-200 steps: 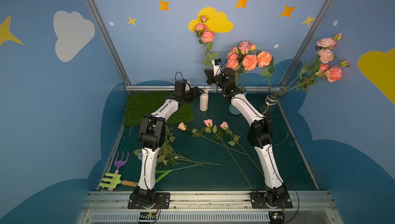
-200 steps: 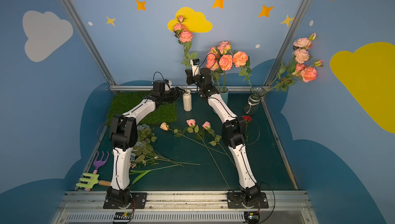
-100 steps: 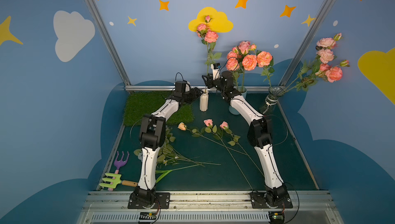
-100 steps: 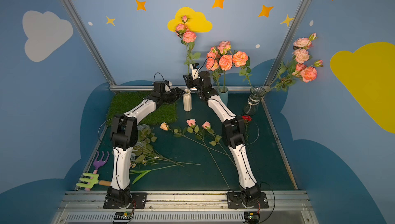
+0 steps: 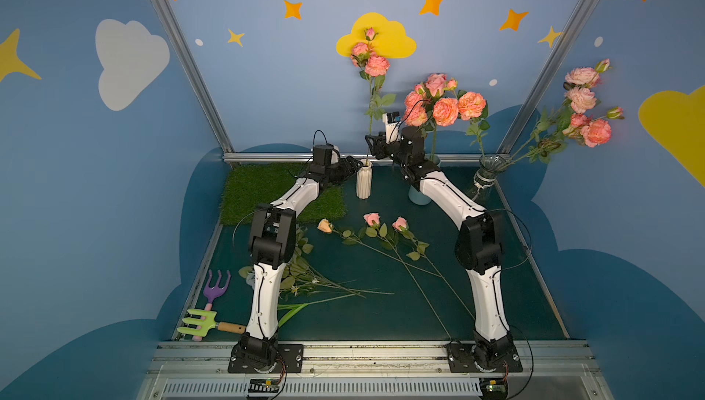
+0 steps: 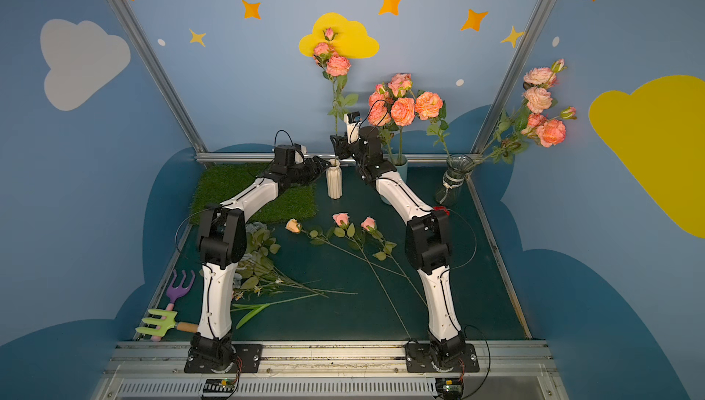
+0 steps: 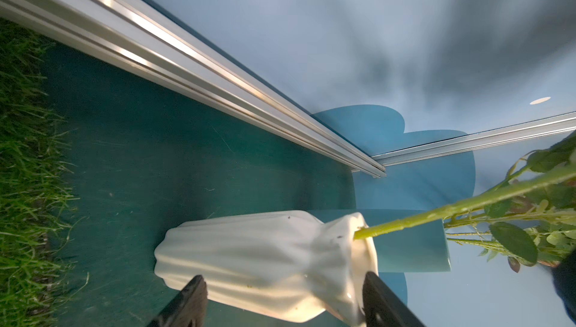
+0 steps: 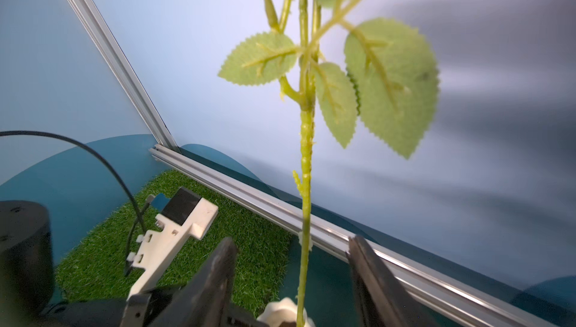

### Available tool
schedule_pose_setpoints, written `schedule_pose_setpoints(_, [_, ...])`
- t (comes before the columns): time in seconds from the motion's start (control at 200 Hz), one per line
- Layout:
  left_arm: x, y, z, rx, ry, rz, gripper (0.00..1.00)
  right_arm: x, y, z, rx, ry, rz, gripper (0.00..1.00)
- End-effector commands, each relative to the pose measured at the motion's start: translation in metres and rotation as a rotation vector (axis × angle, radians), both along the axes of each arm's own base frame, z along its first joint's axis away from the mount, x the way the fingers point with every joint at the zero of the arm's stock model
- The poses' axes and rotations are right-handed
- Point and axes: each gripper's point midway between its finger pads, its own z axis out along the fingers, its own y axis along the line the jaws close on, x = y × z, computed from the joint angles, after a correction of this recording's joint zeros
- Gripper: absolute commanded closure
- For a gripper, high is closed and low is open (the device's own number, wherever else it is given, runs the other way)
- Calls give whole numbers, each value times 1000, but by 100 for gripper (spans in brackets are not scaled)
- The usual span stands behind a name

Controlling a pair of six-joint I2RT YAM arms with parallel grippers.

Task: Place the pink flowers into the vase
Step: Place the flower in the vase.

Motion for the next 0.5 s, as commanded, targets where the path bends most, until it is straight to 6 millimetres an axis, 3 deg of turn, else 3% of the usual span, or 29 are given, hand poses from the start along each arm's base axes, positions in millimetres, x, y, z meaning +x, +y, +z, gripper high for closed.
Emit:
schedule_pose_setpoints(0.0, [-10,2,4,21,5,8,22,-28,-14,29,-8,20,-47,40])
schedule_pose_setpoints(0.3, [-51,2,37,120,-68,16,22,-106,-53,-26,-132,276,-122,41])
schedule_pose_setpoints(0.496, [-46,-2,28,111,-41,7,22,-123,-73,-45,-167,330,-161,42])
